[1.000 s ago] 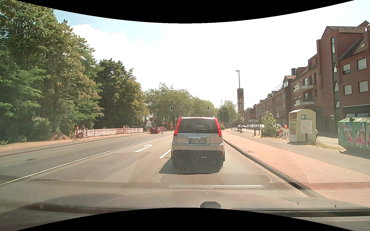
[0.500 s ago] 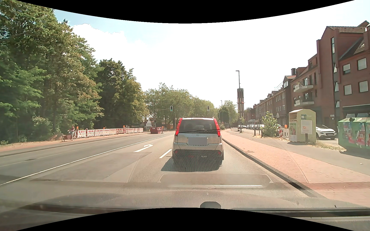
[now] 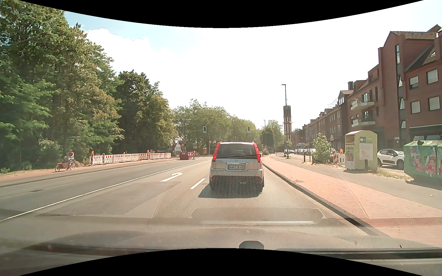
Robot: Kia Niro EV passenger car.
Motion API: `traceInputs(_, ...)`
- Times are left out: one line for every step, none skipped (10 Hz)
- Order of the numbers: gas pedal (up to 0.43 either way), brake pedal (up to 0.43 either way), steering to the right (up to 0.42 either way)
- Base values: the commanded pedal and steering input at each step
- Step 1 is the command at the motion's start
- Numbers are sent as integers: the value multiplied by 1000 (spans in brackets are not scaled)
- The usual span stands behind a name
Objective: Follow the waypoints while adhering to traffic rules and regulations
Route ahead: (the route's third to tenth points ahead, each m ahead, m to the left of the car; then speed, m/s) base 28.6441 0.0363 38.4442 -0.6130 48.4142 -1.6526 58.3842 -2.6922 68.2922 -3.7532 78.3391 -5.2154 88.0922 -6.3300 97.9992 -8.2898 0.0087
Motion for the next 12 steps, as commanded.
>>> traceInputs(177, 18, 10)
traceInputs(177, 18, 10)
traceInputs(177, 18, 10)
traceInputs(177, 18, 10)
traceInputs(177, 18, 11)
traceInputs(169, 18, 12)
traceInputs(157, 18, 12)
traceInputs(20, 18, 13)
traceInputs(8, 18, 13)
traceInputs(28, 18, 13)
traceInputs(39, 18, 12)
traceInputs(0, 18, 13)
